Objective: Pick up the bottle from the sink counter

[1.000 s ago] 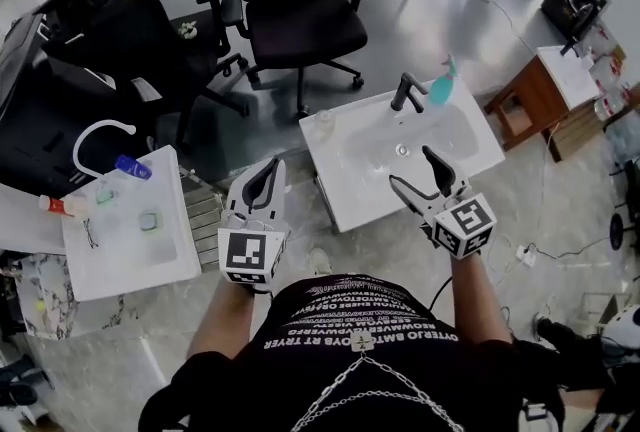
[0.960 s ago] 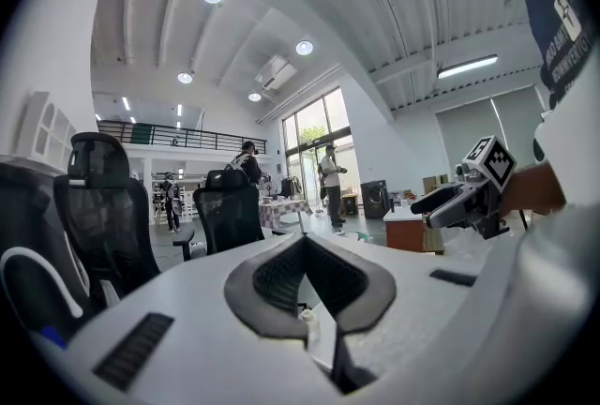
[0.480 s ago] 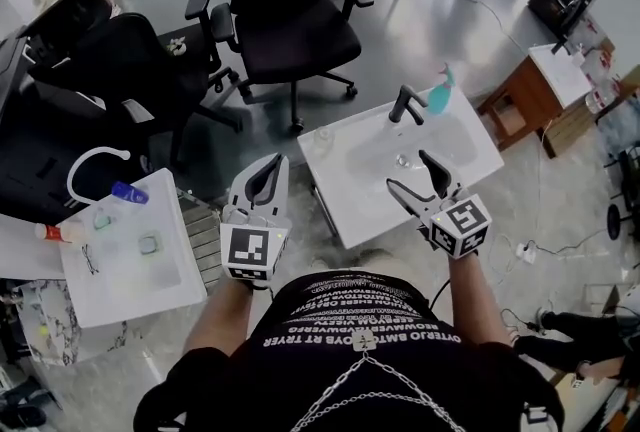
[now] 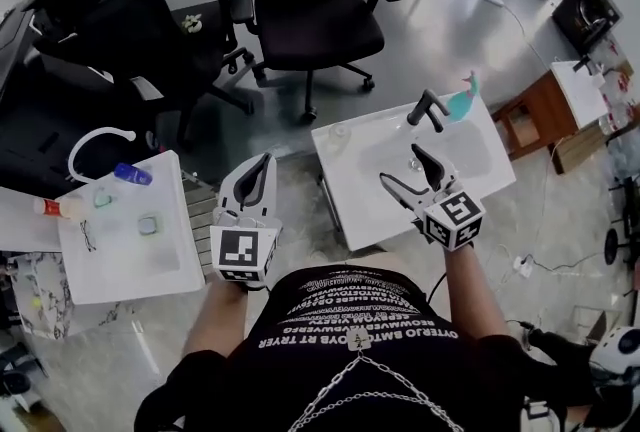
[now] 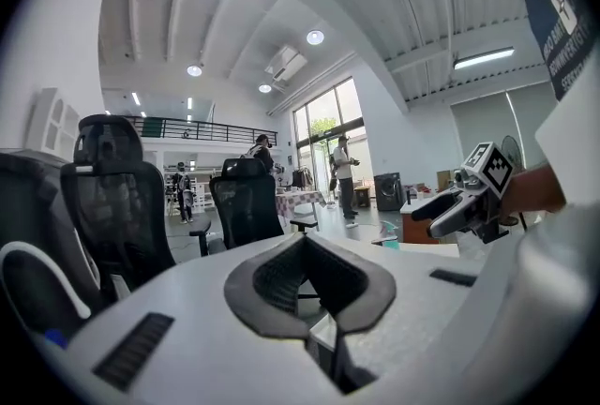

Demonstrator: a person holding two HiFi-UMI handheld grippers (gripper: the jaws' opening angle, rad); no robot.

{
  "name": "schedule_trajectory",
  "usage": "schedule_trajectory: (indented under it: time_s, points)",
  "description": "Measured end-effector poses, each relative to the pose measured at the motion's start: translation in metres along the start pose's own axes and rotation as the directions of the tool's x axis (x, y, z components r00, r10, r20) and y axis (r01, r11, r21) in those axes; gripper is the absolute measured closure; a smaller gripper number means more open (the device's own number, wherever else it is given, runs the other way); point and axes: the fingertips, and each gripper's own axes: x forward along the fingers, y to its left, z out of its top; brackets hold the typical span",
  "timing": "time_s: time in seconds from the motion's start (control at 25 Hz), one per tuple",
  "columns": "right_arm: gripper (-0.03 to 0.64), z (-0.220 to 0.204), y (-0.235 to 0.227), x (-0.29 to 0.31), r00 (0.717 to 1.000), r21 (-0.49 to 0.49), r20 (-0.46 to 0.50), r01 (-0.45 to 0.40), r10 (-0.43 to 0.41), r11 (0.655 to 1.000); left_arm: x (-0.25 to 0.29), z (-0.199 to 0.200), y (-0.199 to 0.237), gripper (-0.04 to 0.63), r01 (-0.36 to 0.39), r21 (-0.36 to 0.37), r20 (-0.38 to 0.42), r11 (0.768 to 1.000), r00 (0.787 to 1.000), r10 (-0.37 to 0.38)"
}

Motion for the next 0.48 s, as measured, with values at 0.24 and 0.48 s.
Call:
schedule_trajectory:
  time_s: [0.24,0.48]
  points:
    - [0.268,-0.025,-0.011,0.047,0.994,0.003,-0.070,-0.082,0.082,0.997,0.013,-0.010,0.006,0.591,-0.043,-0.011,-0.055,0.999,0.998,0.043]
    - [0.268,-0.071,-0.023,0.104,0.971,0.027,-0.156,-0.180,0.182,0.983,0.038,-0.011,0.008,0.591,-0.080,-0.011,-0.072,0.997,0.994,0.079]
